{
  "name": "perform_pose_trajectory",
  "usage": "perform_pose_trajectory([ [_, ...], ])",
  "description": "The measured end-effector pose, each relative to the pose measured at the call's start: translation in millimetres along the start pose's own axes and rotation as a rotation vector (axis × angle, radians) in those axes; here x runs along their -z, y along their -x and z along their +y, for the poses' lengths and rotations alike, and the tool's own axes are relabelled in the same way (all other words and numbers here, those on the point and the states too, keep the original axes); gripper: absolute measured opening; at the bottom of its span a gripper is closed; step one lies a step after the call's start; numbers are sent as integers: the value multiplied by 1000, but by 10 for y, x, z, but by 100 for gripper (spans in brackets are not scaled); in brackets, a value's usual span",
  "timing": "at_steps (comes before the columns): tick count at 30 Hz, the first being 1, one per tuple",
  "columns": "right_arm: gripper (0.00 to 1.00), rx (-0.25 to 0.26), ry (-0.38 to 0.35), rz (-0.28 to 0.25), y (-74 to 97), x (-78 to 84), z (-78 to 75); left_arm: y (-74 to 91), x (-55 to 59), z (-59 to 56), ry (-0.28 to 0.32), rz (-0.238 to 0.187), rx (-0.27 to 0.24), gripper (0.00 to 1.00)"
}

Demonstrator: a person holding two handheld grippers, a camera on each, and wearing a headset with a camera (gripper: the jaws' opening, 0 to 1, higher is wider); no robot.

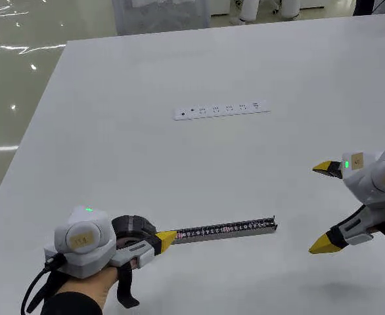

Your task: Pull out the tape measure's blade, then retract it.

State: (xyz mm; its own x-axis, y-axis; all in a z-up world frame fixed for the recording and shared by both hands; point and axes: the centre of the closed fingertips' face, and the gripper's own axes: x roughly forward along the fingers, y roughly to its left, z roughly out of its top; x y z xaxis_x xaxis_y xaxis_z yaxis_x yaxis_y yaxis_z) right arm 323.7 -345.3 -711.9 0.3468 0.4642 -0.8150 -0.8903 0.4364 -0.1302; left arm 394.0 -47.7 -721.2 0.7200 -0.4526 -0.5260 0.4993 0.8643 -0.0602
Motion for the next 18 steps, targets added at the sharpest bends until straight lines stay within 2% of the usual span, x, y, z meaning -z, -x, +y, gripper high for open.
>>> perform_pose_trajectory([
  [2,99,-13,15,14,-54,-6,-5,-8,4,70,-18,-6,-47,99],
  [4,99,-32,47,17,-97,-17,4,-14,-3,91,-5,-19,-59,99],
  [5,99,-45,73,12,-132,-29,13,-20,-1,86,20,-25,-57,99],
  [6,99,-47,78,26,-154,-12,7,-20,6,82,38,-29,-53,99],
  [8,99,-57,60,34,-204,-20,-1,-2,-34,122,23,-66,-83,99],
  [10,99,-64,56,38,-245,-34,-10,-9,-20,113,31,-71,-84,99],
  [14,99,-72,60,53,-317,-46,-27,-41,74,102,51,-65,-86,99],
  [16,96,-79,66,69,-356,-40,-34,-47,117,115,50,-62,-102,99],
  [18,93,-84,69,79,-403,-41,-46,-39,129,159,63,-79,-127,99],
])
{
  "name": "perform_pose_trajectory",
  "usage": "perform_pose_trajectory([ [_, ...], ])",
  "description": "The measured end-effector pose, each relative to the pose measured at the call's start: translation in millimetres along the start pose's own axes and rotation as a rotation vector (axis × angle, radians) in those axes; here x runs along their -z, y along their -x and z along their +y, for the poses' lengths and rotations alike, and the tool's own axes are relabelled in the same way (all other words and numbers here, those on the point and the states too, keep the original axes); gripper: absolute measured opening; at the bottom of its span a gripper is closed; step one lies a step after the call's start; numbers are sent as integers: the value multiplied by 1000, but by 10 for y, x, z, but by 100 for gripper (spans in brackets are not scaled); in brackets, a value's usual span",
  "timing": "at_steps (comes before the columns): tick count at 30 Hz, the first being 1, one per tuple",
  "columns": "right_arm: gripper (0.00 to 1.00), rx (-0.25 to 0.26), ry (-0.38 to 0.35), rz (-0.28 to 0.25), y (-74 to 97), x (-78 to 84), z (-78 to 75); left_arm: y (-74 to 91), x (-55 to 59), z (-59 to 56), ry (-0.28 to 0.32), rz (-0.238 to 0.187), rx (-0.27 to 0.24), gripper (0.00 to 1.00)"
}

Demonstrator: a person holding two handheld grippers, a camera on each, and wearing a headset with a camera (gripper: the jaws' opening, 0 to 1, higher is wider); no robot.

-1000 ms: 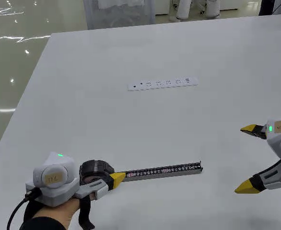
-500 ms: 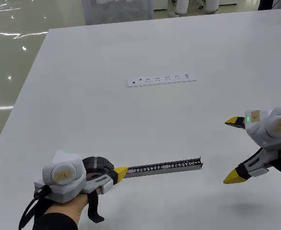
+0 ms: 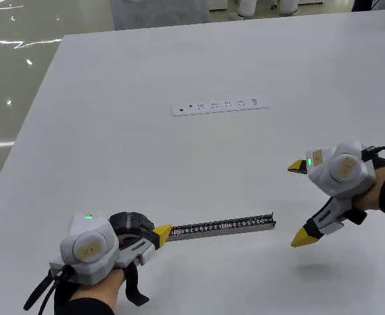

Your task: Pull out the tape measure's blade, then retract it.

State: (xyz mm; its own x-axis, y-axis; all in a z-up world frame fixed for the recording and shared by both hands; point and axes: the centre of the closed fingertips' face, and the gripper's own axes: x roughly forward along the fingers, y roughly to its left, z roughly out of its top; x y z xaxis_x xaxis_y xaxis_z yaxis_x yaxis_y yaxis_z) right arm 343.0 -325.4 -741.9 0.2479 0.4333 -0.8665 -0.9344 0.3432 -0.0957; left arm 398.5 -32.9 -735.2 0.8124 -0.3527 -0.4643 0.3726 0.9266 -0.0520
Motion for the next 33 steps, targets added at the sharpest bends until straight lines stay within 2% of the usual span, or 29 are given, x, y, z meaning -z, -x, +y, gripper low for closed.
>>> perform_pose_trajectory([
  [1,94,-5,-3,3,-33,14,-15,2,5,23,9,-8,-10,99],
  [3,92,-11,4,13,-61,15,-10,4,20,78,83,-29,-25,99],
  [4,90,-14,15,19,-64,7,2,17,41,113,78,-23,-31,99],
  [9,84,-33,28,38,-178,37,-35,36,65,135,55,-21,-40,99],
  [12,80,-41,16,41,-226,40,-50,27,17,134,47,-52,-33,99],
  [18,70,-73,40,57,-304,78,-11,5,36,122,31,-37,-36,99],
  [24,57,-97,62,71,-385,121,19,-19,37,98,32,-37,-30,99],
  [33,43,-123,74,61,-434,66,54,-29,81,116,53,-17,-38,99],
])
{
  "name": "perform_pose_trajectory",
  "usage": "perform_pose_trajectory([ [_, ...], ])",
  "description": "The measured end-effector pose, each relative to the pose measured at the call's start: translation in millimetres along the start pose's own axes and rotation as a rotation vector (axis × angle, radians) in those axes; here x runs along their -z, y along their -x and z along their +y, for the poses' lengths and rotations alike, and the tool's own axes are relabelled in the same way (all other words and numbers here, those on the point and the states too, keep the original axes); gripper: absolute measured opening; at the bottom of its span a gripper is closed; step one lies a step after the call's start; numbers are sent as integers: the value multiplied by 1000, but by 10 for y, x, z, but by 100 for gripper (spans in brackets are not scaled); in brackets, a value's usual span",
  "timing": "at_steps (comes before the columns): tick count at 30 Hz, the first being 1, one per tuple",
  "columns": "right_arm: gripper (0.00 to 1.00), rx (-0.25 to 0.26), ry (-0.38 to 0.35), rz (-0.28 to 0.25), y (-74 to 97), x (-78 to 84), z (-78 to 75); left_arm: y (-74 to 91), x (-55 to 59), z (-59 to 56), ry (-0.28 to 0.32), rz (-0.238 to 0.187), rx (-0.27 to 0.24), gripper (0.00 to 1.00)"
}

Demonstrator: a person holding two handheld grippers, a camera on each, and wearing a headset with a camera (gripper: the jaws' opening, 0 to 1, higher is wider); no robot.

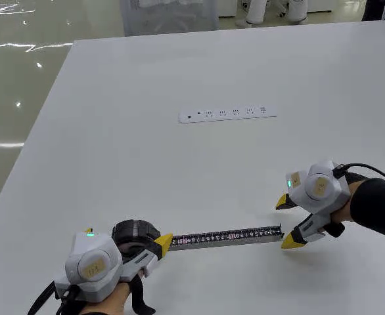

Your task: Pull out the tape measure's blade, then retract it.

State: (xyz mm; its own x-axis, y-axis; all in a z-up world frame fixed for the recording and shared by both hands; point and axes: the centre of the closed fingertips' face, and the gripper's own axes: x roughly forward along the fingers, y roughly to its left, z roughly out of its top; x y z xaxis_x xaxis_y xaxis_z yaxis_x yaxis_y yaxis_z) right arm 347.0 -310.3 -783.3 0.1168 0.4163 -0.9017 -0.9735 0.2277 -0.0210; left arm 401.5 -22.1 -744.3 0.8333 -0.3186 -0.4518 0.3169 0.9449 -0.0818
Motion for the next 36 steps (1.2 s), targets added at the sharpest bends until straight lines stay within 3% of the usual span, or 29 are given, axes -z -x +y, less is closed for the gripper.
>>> perform_pose_trajectory([
  [7,35,-19,14,5,-38,-6,31,-9,-39,-14,8,-18,0,99],
  [18,20,-42,20,15,-68,25,84,-14,-14,-26,7,-11,1,99],
  [36,11,-41,41,30,-98,33,89,-16,-25,-42,5,-16,2,96],
])
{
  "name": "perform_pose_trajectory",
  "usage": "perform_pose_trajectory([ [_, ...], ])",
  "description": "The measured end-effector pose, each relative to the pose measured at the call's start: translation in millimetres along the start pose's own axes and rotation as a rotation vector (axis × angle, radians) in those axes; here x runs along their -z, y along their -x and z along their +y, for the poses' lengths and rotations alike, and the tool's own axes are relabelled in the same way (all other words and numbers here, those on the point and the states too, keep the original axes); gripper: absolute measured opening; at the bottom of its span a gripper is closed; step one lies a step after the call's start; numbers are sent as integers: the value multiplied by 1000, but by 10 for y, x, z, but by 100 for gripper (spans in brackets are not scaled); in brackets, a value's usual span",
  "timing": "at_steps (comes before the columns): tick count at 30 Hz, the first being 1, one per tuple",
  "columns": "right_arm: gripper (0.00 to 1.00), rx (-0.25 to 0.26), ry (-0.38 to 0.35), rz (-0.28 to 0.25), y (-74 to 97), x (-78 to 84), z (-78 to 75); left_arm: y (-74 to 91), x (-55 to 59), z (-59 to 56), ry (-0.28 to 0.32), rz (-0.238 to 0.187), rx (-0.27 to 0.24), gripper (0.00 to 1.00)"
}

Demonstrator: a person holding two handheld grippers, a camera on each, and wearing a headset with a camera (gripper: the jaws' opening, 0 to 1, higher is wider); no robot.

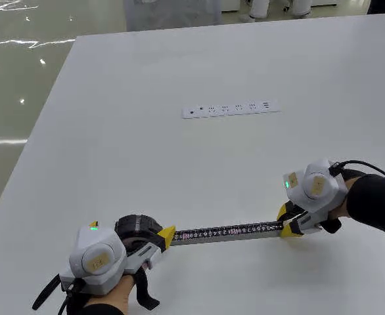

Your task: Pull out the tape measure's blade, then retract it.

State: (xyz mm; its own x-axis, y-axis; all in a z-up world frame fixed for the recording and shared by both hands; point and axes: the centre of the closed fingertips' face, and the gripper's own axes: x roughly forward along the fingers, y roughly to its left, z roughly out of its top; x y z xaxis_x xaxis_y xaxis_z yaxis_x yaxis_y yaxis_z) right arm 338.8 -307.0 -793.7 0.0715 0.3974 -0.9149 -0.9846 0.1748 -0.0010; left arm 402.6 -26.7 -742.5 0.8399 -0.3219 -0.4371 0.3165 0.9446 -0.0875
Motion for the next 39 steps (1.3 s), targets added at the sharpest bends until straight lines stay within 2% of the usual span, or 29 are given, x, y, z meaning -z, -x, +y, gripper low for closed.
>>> perform_pose_trajectory([
  [6,10,12,7,44,-15,-8,17,-18,29,-11,-3,8,-1,91],
  [8,9,16,-34,62,-13,-2,5,-29,51,-13,3,14,-2,87],
  [12,8,16,-12,96,-20,-8,14,-47,85,-35,7,29,-4,79],
  [14,8,25,-52,99,-14,-2,10,-54,98,-58,17,45,-6,73],
  [16,8,32,-61,99,-8,1,8,-64,107,-69,18,54,-8,68],
  [20,8,29,-67,107,-2,-3,10,-61,110,-22,36,71,-35,63],
  [23,8,28,-92,118,-4,-13,-7,-59,119,-32,17,87,-35,63],
  [26,8,31,-86,129,-3,-4,3,-69,126,-23,29,101,-29,62],
  [29,8,32,-97,111,5,8,-3,-63,133,-30,19,108,-20,61],
  [31,8,28,-60,91,2,3,-1,-60,138,-29,12,116,-17,60],
  [35,7,22,-87,87,-4,-5,-19,-62,138,-25,17,121,-10,60],
  [39,7,14,-78,99,-15,-21,-14,-67,145,-31,17,131,-6,60],
])
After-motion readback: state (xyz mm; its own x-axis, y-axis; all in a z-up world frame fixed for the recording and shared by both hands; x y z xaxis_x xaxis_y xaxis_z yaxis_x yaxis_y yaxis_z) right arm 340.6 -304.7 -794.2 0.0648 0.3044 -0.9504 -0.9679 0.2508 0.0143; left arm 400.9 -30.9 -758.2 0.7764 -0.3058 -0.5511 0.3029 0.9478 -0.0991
